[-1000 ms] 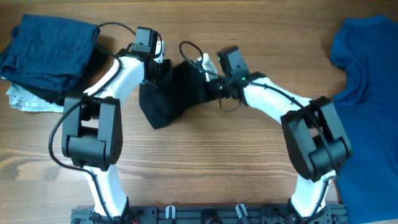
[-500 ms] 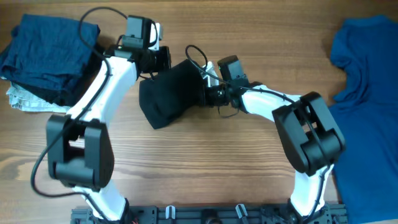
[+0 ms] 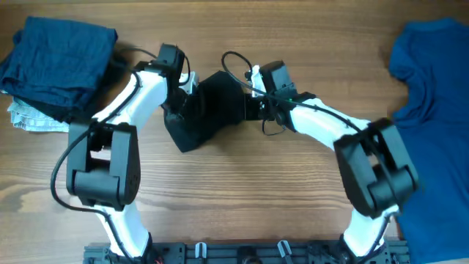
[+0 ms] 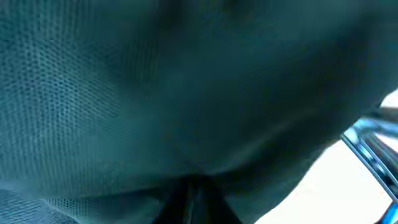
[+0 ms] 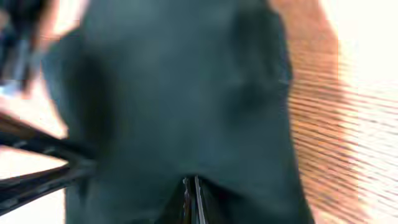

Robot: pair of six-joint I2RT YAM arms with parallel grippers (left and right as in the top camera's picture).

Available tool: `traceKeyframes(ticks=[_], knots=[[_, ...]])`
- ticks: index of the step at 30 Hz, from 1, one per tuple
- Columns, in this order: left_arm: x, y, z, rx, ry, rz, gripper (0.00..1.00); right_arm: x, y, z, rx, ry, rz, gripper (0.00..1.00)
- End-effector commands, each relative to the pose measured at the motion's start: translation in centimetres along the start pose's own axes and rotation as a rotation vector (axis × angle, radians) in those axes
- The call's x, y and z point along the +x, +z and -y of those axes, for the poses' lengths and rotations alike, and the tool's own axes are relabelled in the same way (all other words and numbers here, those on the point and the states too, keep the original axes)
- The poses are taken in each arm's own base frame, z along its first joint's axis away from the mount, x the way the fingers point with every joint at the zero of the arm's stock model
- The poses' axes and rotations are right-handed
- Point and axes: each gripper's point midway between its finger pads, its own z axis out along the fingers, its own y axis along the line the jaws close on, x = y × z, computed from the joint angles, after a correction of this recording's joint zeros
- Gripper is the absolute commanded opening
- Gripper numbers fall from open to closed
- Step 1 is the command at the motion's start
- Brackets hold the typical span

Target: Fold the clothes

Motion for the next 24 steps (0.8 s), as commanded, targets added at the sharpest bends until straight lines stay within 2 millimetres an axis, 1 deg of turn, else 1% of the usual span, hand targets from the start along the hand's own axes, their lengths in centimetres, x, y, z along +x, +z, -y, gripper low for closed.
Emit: traceKeyframes(ticks=[1,2,4,6,7,8,9,10,11,12,13,15,17,18,19,20,21,22,23,24], knots=[[0.6,0.5,0.0,0.017,-0.012,-0.027,0.04,0.2,0.7,1.1,0.033,0.01,-0.003,0.04],[0.3,-0.1,0.3,0.022,-0.004,-0.009,0.04,-0.7,0.1,0.2,0.016,-0.007,0.02,0.04],[-1.0,-2.3,1.5,0.04,0.024,0.063,0.04,-2.9,-1.6,-1.6,-0.009,-0.053,0.083,0.04],[-3.1,-6.0,2.9,0.029,0.068,0.186,0.04,-5.9,-4.7,-4.7,-0.05,-0.122,0.177,0.04],[-4.2,-7.8,3.2,0.004,0.084,0.251,0.04,-7.2,-6.2,-6.2,-0.07,-0.156,0.224,0.04],[-4.9,-8.9,3.0,-0.028,0.092,0.302,0.04,-8.4,-7.4,-6.8,-0.062,-0.168,0.273,0.04],[-5.8,-9.6,2.4,-0.077,0.093,0.353,0.05,-9.2,-7.8,-6.4,-0.022,-0.164,0.311,0.04],[-6.5,-9.8,1.5,-0.134,0.085,0.383,0.05,-9.6,-7.8,-5.8,0.013,-0.159,0.329,0.04],[-6.8,-9.7,0.9,-0.162,0.074,0.392,0.06,-9.8,-7.4,-5.0,0.041,-0.154,0.336,0.04],[-7.3,-9.3,-0.1,-0.21,0.047,0.405,0.07,-10.0,-6.8,-4.8,0.04,-0.167,0.341,0.05],[-7.5,-8.8,-0.6,-0.23,0.042,0.4,0.08,-10.2,-6.1,-4.6,0.038,-0.182,0.347,0.05],[-7.7,-6.8,-1.4,-0.243,0.029,0.36,0.1,-9.9,-4.0,-3.6,0.036,-0.194,0.33,0.06],[-7.7,-4.4,-2.5,-0.26,0.016,0.308,0.07,-9.0,-1.3,-1.7,0.053,-0.197,0.292,0.06],[-7.8,-3.5,-2.8,-0.264,0.013,0.294,0.04,-8.3,0.0,-1.0,0.053,-0.205,0.267,0.11],[-8.0,-2.7,-3.1,-0.267,0.011,0.284,0.04,-7.3,1.4,-0.3,0.04,-0.196,0.228,0.13],[-8.4,-2.5,-3.0,-0.263,0.014,0.296,0.04,-6.3,2.2,-0.5,-0.002,-0.209,0.186,0.13],[-8.9,-3.0,-2.6,-0.254,0.021,0.324,0.04,-6.1,2.3,-0.7,-0.017,-0.21,0.178,0.12],[-9.6,-4.5,-1.8,-0.236,0.035,0.381,0.04,-6.7,1.8,-1.2,-0.026,-0.22,0.199,0.12],[-10.2,-6.4,-0.8,-0.217,0.047,0.437,0.04,-7.3,1.2,-1.9,-0.035,-0.232,0.225,0.12],[-10.6,-9.2,0.2,-0.2,0.025,0.513,0.04,-8.2,0.0,-2.8,-0.047,-0.247,0.256,0.12]])
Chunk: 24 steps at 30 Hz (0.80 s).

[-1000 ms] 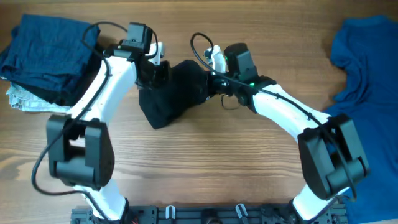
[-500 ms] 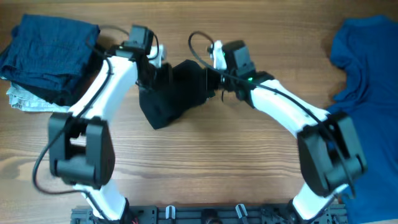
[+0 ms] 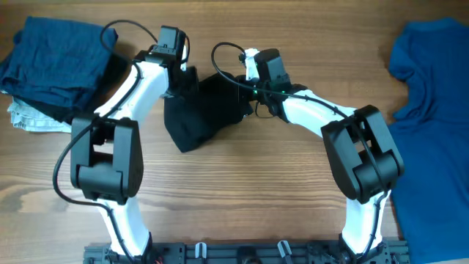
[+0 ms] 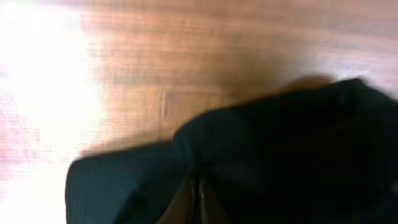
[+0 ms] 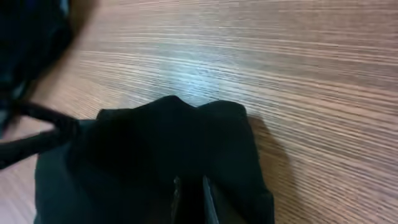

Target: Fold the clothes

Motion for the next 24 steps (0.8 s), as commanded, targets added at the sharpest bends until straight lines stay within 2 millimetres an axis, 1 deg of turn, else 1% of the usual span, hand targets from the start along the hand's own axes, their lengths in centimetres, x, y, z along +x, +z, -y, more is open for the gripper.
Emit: traceKeyframes(ticks=[1,2,3,4,5,6,7,8,9,10,11,12,13,14,15,17,19,21,24], knots=[[-4.3,-7.7,0.5,0.01,-0.079,0.218,0.04,-2.8,-2.3,-2.8,-0.069,-0.058,0.068,0.12],[-4.9,-9.6,0.1,-0.004,-0.132,0.267,0.09,-4.2,-3.6,-3.7,-0.076,-0.067,0.102,0.12],[-4.6,-11.6,-0.5,-0.012,-0.22,0.286,0.33,-5.6,-5.6,-4.2,-0.055,-0.064,0.135,0.14],[-3.8,-12.8,-1.0,-0.015,-0.273,0.271,0.43,-6.2,-6.9,-4.0,-0.018,-0.041,0.147,0.23],[-3.1,-13.4,-1.3,-0.023,-0.289,0.254,0.54,-6.4,-8.0,-3.6,0.022,-0.03,0.15,0.39],[-2.2,-13.8,-1.6,-0.032,-0.297,0.229,0.73,-6.4,-9.7,-2.5,0.091,-0.008,0.14,0.63],[-1.1,-13.9,-1.8,-0.044,-0.309,0.191,0.91,-6.3,-11.1,-1.5,0.138,0.015,0.128,0.8],[0.2,-13.8,-1.8,-0.049,-0.309,0.135,1.0,-6.0,-12.6,-0.2,0.177,0.044,0.106,0.91],[1.6,-13.6,-1.8,-0.052,-0.319,0.074,1.0,-5.7,-13.8,1.1,0.207,0.076,0.09,0.97],[3.1,-13.4,-2.3,-0.078,-0.386,0.02,1.0,-5.2,-15.0,2.9,0.245,0.118,0.069,0.99],[4.1,-13.4,-2.6,-0.097,-0.442,-0.014,1.0,-4.7,-16.1,4.9,0.285,0.165,0.046,0.99],[4.8,-13.3,-2.8,-0.111,-0.495,-0.034,1.0,-4.2,-16.7,6.3,0.312,0.2,0.031,0.99],[5.4,-13.0,-2.8,-0.121,-0.531,-0.05,1.0,-3.6,-17.6,8.1,0.349,0.243,0.015,0.99],[6.0,-12.3,-2.8,-0.13,-0.545,-0.064,1.0,-3.3,-18.5,9.7,0.385,0.276,0.012,0.99],[6.8,-11.2,-3.0,-0.137,-0.55,-0.077,1.0,-3.1,-19.6,11.6,0.425,0.313,0.016,0.99],[7.9,-9.1,-3.1,-0.125,-0.565,-0.092,1.0,-2.6,-21.1,13.9,0.492,0.346,0.012,0.99],[8.8,-7.0,-2.4,-0.058,-0.558,-0.107,1.0,-2.1,-21.7,14.9,0.52,0.312,-0.012,0.99],[9.6,-5.4,-1.4,0.023,-0.435,-0.126,1.0,-1.6,-21.7,15.6,0.551,0.307,-0.025,1.0],[10.6,-4.7,-0.9,0.039,-0.339,-0.148,1.0,-1.4,-21.5,15.7,0.553,0.31,-0.031,0.99]])
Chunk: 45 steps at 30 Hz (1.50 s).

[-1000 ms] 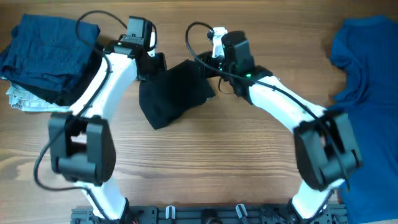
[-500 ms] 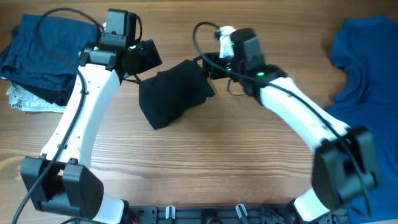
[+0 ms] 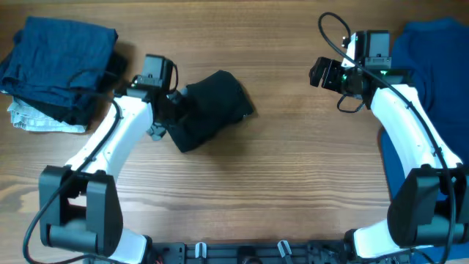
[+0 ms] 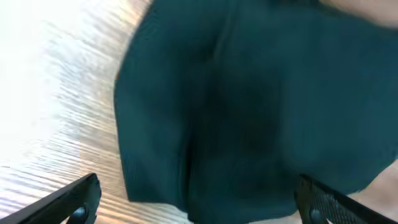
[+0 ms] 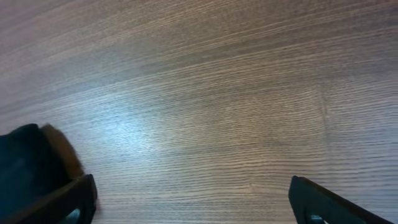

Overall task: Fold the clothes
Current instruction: 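Grasp the folded black bundle with the left gripper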

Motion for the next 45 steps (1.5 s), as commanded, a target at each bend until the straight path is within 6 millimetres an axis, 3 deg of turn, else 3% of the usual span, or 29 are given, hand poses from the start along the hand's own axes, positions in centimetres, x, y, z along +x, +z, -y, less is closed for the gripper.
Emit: traceKeyframes(ticks=[1,6,13,17,18,23,28,30,31,33,36,39,45], knots=[[1.9,0.8,0.6,0.028,0.138,-0.06,1.0,0.4,0.4,0.6,0.032,-0.023,-0.009,0.99],[2.9,1.6,1.0,0.015,0.188,-0.083,1.0,0.8,0.8,0.8,0.037,-0.018,-0.027,1.0],[3.3,6.0,0.0,-0.037,0.171,-0.152,1.0,0.9,0.8,0.8,0.037,-0.017,-0.028,1.0],[3.7,7.3,-0.5,-0.058,0.162,-0.178,1.0,0.9,0.8,0.8,0.037,-0.017,-0.029,1.0],[3.7,7.3,-0.5,-0.059,0.162,-0.179,0.96,0.9,0.8,0.8,0.037,-0.017,-0.03,0.99],[3.7,7.3,-0.5,-0.058,0.162,-0.181,0.49,1.1,0.7,0.9,0.039,-0.016,-0.038,1.0],[3.8,7.3,-0.6,-0.058,0.162,-0.182,0.47,1.1,0.7,0.9,0.04,-0.016,-0.039,1.0],[3.8,7.3,-0.6,-0.059,0.162,-0.182,0.5,1.1,0.7,0.9,0.04,-0.016,-0.038,1.0],[3.8,7.3,-0.6,-0.059,0.161,-0.183,0.71,1.1,0.7,0.9,0.04,-0.017,-0.039,0.99],[3.8,7.3,-0.6,-0.06,0.162,-0.183,0.99,1.1,0.7,0.9,0.04,-0.016,-0.039,1.0],[3.3,6.4,0.0,-0.037,0.167,-0.157,1.0,1.1,0.7,0.9,0.04,-0.017,-0.038,1.0],[2.1,3.7,1.7,0.035,0.186,-0.075,1.0,1.1,0.7,0.9,0.039,-0.017,-0.038,1.0],[1.2,0.4,3.2,0.109,0.193,0.004,1.0,1.2,0.8,0.9,0.04,-0.016,-0.043,0.99]])
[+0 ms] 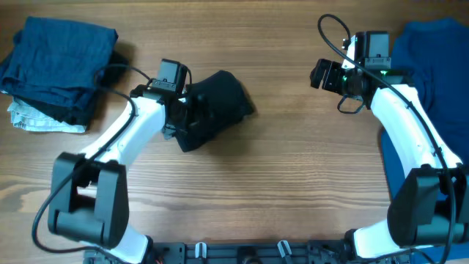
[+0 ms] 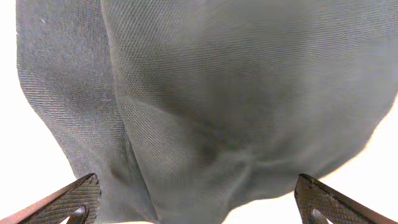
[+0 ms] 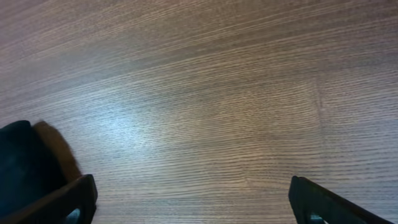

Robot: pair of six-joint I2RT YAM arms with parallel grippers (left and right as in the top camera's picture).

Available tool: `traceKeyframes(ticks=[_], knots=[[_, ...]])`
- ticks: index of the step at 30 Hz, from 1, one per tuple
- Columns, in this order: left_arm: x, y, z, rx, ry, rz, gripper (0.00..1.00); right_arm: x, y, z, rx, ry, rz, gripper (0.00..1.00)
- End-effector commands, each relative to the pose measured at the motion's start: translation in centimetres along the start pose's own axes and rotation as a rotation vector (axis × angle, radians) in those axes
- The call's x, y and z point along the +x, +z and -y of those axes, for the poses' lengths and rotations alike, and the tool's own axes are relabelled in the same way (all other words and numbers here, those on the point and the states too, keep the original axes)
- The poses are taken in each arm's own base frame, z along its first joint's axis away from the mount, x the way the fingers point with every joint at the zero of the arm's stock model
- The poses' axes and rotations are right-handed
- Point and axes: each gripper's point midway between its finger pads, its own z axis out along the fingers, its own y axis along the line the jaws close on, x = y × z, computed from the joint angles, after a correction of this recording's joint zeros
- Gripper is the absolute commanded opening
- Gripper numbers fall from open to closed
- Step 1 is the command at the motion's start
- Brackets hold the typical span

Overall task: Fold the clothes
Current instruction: 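Grasp the folded black bundle with the left gripper, then carry the bundle left and place it on the clothes stack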

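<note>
A black folded garment (image 1: 216,106) lies bunched on the wooden table (image 1: 278,176), left of centre. My left gripper (image 1: 187,111) is at its left side, open, and the dark cloth (image 2: 211,93) fills the space between its fingers (image 2: 74,200); whether they touch it I cannot tell. My right gripper (image 1: 316,73) hovers open at the far right, well away from the garment, over bare wood (image 3: 205,112). Only a corner of the black garment (image 3: 18,165) shows in the right wrist view. A blue shirt (image 1: 432,110) lies spread at the right edge.
A stack of folded dark blue clothes (image 1: 58,59) over a pale piece (image 1: 33,121) sits at the far left. The right arm's cable (image 1: 333,29) loops above its wrist. A rail (image 1: 242,253) runs along the front edge.
My left gripper has shifted right, closer onto the black garment's left side, still open. The garment and the right arm have not moved.
Both grippers were first shut on the black garment, holding it between them, and still held its far edge a moment later. Then both stood open, the right one far off by the blue shirt, the garment lying bunched. Now the left gripper is against it.
</note>
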Motion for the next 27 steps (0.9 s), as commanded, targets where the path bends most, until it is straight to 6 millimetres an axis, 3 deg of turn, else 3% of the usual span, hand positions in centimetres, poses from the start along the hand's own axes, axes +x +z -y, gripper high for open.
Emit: traceKeyframes(ticks=[1,6,13,18,19,23,24,25,26,27], knots=[[-0.6,-1.8,0.5,0.026,0.006,0.052,1.0,0.8,0.8,0.6,0.027,-0.017,-0.026,0.99],[-0.3,-0.1,-0.7,-0.03,-0.005,0.021,1.0,0.9,0.8,0.5,0.02,-0.018,-0.03,0.99],[0.3,4.5,-2.5,-0.1,-0.026,-0.05,1.0,0.8,0.8,0.5,0.021,-0.017,-0.029,0.99],[0.1,4.9,-2.5,-0.099,-0.025,-0.047,0.96,0.8,0.8,0.5,0.021,-0.017,-0.029,0.98],[0.1,4.9,-2.4,-0.097,-0.025,-0.044,0.92,0.8,0.8,0.5,0.021,-0.017,-0.029,0.98],[-0.2,5.0,-2.3,-0.089,-0.023,-0.034,0.52,0.9,0.8,0.5,0.022,-0.017,-0.033,0.98],[-0.2,5.0,-2.3,-0.089,-0.023,-0.034,0.38,1.0,0.8,0.5,0.023,-0.017,-0.036,0.98],[-0.2,5.0,-2.3,-0.089,-0.022,-0.034,0.17,1.0,0.8,0.5,0.023,-0.016,-0.036,0.99],[-0.2,5.0,-2.2,-0.089,-0.022,-0.033,0.04,1.0,0.8,0.5,0.023,-0.017,-0.036,0.99],[-0.5,5.0,-2.1,-0.082,-0.02,-0.024,0.04,1.1,0.8,0.6,0.023,-0.017,-0.038,0.99]])
